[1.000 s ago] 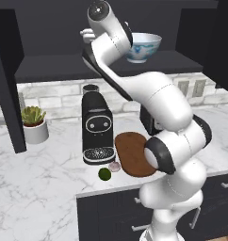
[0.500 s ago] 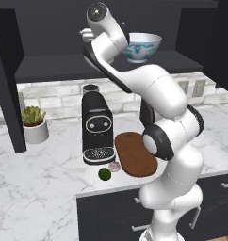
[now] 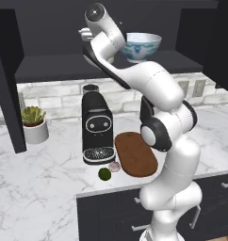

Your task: Open the cabinet. Place the bowl and condiment on the counter. Then place the lime and garlic on the cutting board.

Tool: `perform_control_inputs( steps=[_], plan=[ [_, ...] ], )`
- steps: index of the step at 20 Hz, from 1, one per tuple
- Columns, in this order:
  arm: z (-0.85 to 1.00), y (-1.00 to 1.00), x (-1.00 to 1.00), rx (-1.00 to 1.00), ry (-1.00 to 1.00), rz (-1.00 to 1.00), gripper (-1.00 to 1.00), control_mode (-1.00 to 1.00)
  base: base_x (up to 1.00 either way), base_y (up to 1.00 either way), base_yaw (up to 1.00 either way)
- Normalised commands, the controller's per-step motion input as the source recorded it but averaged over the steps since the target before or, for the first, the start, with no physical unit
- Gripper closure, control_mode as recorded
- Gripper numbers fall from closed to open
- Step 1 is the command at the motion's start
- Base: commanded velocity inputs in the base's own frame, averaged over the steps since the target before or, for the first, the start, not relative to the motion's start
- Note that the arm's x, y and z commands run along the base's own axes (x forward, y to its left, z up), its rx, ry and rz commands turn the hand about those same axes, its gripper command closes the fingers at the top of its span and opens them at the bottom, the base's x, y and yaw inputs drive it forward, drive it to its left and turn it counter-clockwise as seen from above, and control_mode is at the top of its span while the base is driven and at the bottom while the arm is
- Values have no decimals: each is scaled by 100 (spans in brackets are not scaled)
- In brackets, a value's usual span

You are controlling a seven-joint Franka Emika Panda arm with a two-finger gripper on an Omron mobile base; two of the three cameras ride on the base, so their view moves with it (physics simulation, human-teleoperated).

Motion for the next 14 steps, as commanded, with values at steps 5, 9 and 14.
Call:
perform_control_inputs(
  steps=[5,9,14],
  plan=[
    [-4,0,17,0,-2,3,-100,-100,0,0,0],
    [-14,-3,14,0,-1,4,-100,-100,0,0,0],
    [-12,-10,14,0,0,3,-100,-100,0,0,0]
  ],
)
